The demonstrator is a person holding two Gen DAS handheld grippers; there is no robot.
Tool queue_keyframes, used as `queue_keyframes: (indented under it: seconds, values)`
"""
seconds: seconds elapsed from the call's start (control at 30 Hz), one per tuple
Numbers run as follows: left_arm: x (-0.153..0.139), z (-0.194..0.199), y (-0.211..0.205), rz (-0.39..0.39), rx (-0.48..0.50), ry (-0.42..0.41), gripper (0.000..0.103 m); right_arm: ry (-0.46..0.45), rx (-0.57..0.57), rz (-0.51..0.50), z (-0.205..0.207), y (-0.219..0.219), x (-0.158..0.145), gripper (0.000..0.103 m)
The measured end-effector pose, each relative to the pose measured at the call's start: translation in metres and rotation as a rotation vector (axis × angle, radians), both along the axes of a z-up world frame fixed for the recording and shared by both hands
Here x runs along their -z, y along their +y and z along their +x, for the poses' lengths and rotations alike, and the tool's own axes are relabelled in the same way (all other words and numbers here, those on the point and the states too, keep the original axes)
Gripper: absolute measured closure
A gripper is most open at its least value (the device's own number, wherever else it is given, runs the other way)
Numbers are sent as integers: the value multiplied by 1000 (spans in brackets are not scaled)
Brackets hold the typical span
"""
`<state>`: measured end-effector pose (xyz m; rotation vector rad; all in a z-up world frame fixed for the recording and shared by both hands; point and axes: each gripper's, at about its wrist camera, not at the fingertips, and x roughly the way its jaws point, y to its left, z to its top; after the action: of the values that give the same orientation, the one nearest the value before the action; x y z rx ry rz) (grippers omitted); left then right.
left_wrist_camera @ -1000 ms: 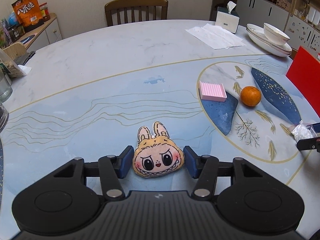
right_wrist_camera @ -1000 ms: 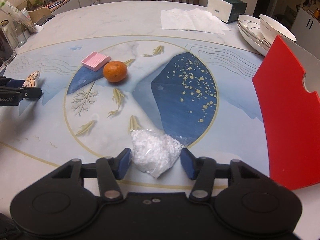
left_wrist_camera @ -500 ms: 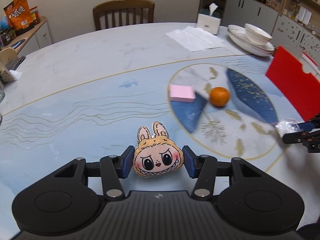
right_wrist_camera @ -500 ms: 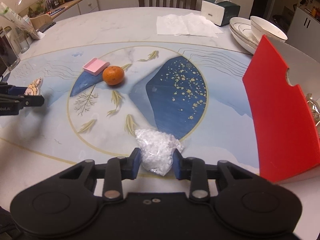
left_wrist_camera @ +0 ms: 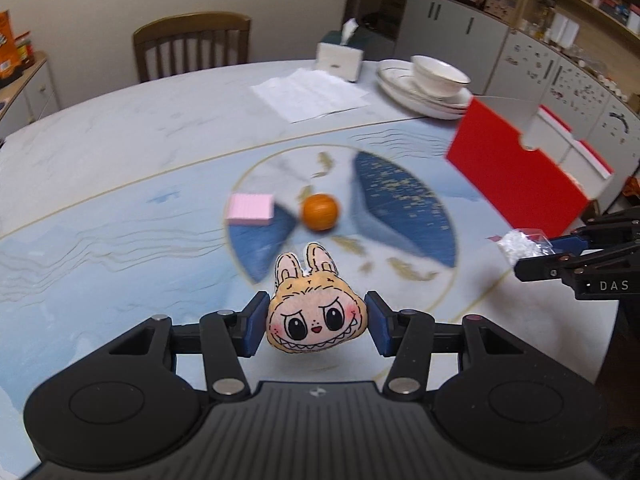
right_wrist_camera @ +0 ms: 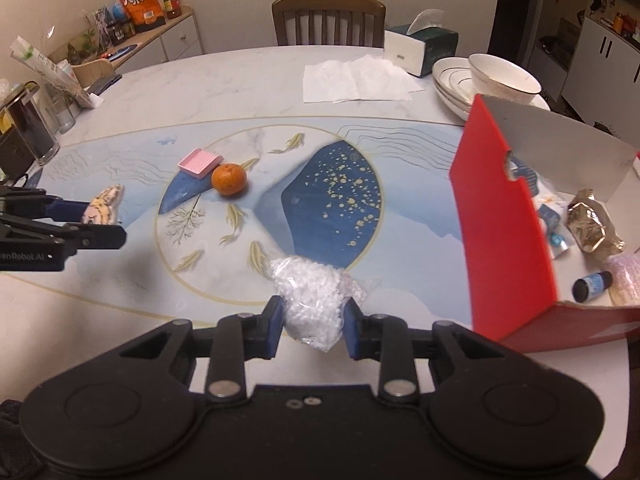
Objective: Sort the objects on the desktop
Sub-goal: 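Carry the plush bunny and clear plastic bag into the red shoebox with both tools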
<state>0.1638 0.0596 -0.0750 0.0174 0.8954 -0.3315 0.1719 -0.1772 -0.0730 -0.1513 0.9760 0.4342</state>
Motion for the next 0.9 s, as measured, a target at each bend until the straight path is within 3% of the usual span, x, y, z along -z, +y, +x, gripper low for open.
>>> queue_keyframes:
  seconds: [0.9]
  values:
    - [-52,14,-189,10,222,-108,53,-78,10,111,10,-140,-63,74]
